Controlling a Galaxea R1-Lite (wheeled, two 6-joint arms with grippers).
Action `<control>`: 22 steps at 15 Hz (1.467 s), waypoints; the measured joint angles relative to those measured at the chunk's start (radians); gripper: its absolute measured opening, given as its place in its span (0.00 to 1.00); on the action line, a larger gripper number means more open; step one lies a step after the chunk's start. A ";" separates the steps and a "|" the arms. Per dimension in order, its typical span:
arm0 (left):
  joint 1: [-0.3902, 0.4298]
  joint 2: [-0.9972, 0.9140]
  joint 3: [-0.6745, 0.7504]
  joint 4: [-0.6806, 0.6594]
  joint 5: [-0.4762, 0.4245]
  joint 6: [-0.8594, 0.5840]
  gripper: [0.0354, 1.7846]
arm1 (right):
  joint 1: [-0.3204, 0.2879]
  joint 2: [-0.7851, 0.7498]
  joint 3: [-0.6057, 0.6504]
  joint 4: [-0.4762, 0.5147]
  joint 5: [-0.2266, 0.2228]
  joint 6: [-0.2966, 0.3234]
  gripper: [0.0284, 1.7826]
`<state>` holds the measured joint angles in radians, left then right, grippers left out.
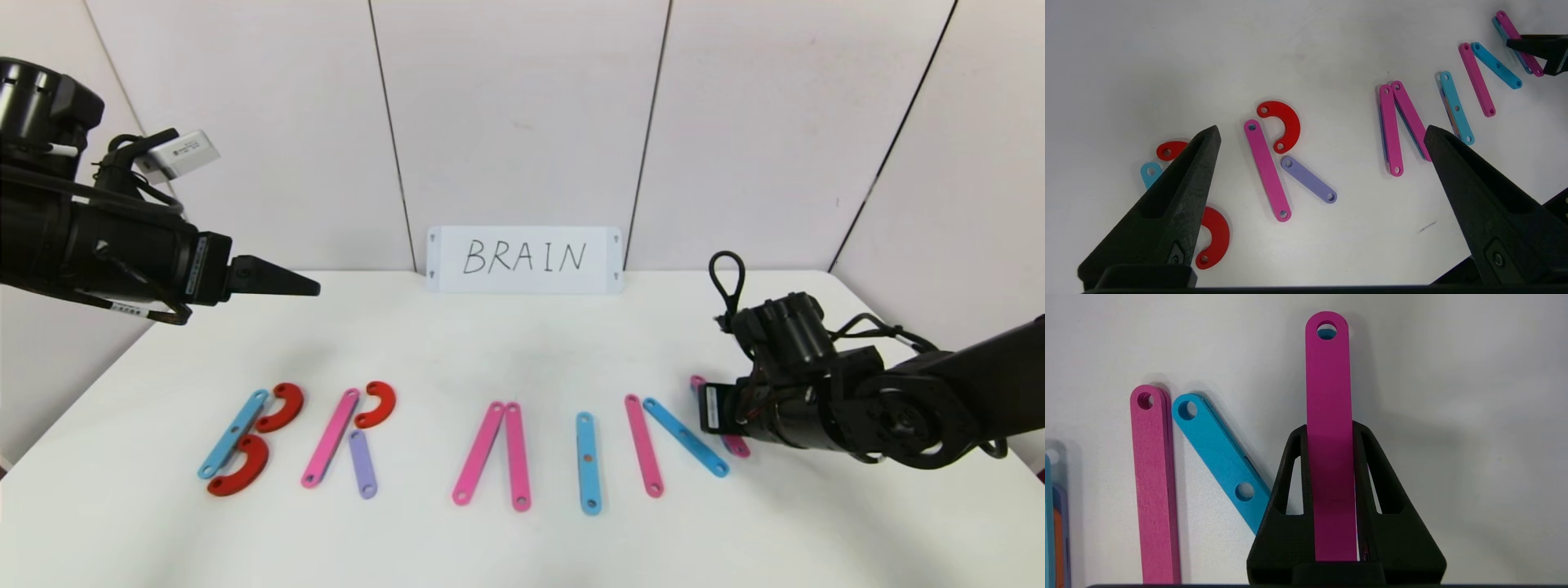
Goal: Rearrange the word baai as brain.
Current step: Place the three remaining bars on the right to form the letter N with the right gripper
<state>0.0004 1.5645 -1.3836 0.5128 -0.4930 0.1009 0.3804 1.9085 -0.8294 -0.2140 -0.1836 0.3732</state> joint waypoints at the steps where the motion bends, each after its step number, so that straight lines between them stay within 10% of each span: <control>1: 0.000 0.000 0.000 0.000 0.000 0.000 0.97 | 0.002 -0.002 0.008 -0.001 0.000 0.001 0.15; 7: 0.000 -0.002 0.000 0.000 0.000 0.000 0.97 | 0.004 -0.009 0.031 0.001 0.000 0.000 0.26; 16: 0.000 -0.003 0.000 0.000 0.000 0.000 0.97 | 0.001 -0.046 0.030 0.002 0.001 -0.002 0.94; 22: 0.000 -0.017 0.003 0.004 0.007 0.000 0.97 | -0.010 -0.136 -0.009 0.036 0.043 -0.082 0.97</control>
<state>0.0009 1.5474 -1.3802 0.5166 -0.4864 0.1004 0.3709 1.7721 -0.8379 -0.1783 -0.1404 0.2911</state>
